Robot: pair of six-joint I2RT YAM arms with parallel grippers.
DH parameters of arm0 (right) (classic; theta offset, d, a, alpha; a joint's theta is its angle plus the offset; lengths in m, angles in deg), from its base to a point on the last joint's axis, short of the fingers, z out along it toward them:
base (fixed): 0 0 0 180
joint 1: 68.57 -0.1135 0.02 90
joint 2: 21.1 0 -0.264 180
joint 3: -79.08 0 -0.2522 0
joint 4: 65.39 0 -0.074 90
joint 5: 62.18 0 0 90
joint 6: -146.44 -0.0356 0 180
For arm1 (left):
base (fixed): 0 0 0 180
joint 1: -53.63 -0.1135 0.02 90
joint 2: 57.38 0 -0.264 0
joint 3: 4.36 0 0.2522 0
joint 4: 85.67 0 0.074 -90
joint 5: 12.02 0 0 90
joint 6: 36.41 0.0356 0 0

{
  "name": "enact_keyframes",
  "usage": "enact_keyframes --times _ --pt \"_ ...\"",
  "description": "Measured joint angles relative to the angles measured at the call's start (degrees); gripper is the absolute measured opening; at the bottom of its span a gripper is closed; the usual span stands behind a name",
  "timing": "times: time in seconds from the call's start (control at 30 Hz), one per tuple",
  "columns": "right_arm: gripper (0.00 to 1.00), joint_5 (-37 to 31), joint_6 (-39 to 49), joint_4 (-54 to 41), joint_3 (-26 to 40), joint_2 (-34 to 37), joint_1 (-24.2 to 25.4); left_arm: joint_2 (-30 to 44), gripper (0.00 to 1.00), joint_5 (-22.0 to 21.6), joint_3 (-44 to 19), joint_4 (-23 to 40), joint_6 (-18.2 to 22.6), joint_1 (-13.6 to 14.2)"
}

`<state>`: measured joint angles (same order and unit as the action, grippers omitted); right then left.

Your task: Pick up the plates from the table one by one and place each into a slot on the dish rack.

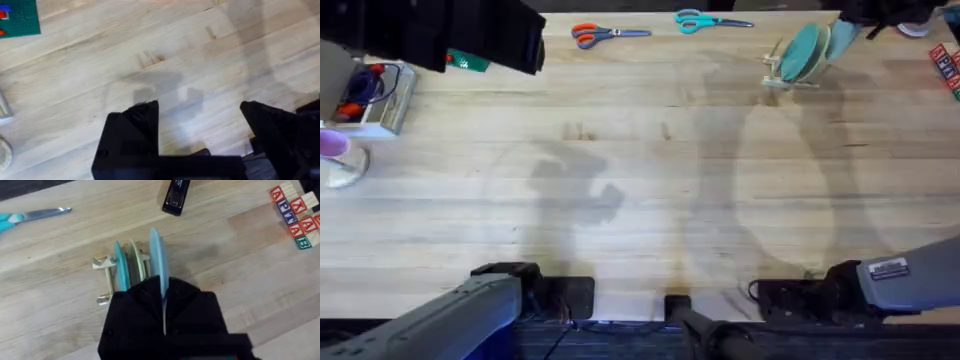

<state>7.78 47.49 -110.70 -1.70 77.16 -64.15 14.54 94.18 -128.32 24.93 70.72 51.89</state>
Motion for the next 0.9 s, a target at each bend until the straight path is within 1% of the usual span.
enact_keyframes --times 0.9 --pt "0.029 0.4 0.0 1.1 0.0 1.6 0.8 0.0 0.993 0.0 0.0 0.0 0.0 0.0"
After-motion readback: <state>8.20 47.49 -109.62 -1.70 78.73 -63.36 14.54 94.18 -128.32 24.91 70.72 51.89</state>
